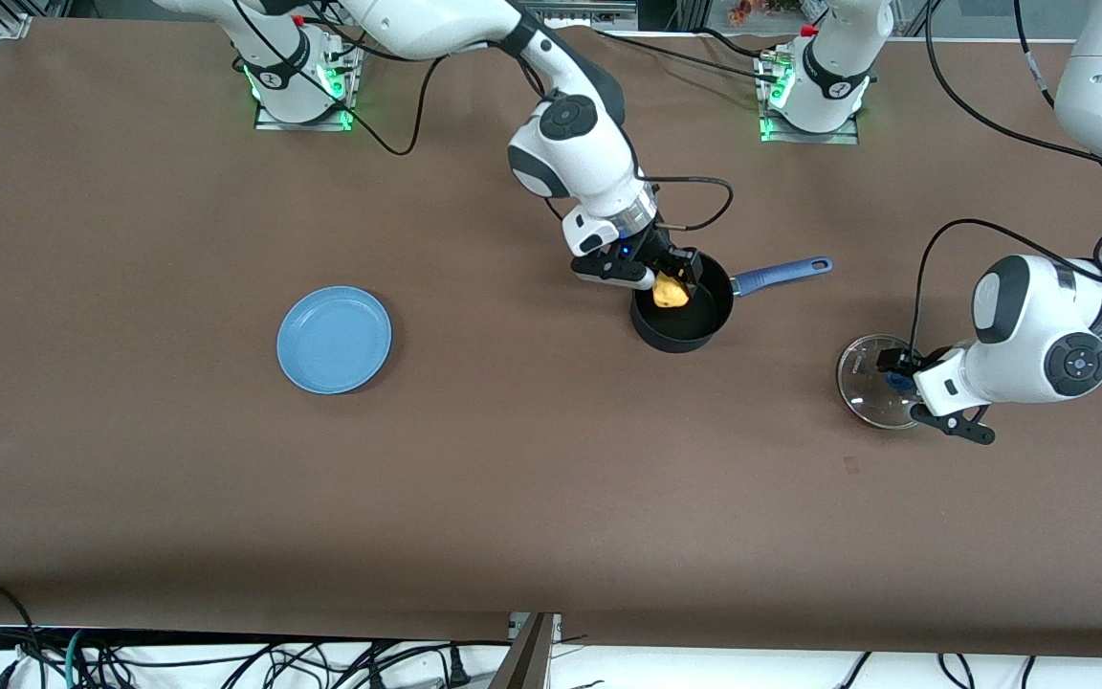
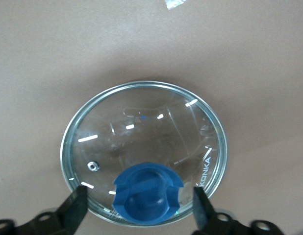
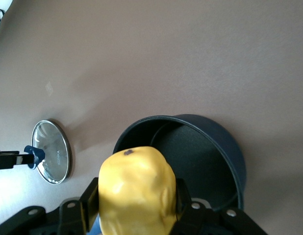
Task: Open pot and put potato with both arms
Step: 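Carry the potato over the pot while the left gripper sets the lid down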
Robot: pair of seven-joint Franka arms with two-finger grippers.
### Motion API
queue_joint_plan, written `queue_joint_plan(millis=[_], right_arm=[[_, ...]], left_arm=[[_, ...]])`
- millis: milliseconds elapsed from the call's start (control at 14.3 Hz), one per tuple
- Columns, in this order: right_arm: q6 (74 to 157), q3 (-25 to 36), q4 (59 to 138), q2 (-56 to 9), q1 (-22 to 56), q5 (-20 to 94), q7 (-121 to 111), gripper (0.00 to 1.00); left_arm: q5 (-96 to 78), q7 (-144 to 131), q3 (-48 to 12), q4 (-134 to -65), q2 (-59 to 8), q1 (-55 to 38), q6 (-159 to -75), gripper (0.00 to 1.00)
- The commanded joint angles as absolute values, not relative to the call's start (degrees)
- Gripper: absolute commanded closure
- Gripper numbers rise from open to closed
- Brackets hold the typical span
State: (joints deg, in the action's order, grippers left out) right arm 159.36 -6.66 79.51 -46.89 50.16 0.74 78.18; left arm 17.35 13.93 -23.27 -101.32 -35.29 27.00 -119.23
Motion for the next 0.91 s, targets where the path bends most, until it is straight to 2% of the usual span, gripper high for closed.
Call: queue_joint_plan(millis=[0, 350, 841], right_arm=[[160.8, -6.2, 76.5, -49.4, 51.1, 0.7, 79.2, 0.36], [160.8, -6.2, 76.4, -49.7, 51.6, 0.8, 79.2, 0.36], [160.8, -6.2, 76.4, -50.1, 52.2, 0.9, 79.2, 0.35]], left_arm=[[18.0, 14.7, -23.8, -99.9, -35.3, 27.7, -118.1, 0.0], [10.4, 14.8, -24.8, -99.9, -28.0, 28.7, -113.8, 0.0], [4.3, 14.8, -25.6, -100.2, -9.3, 28.7, -98.5, 0.0]])
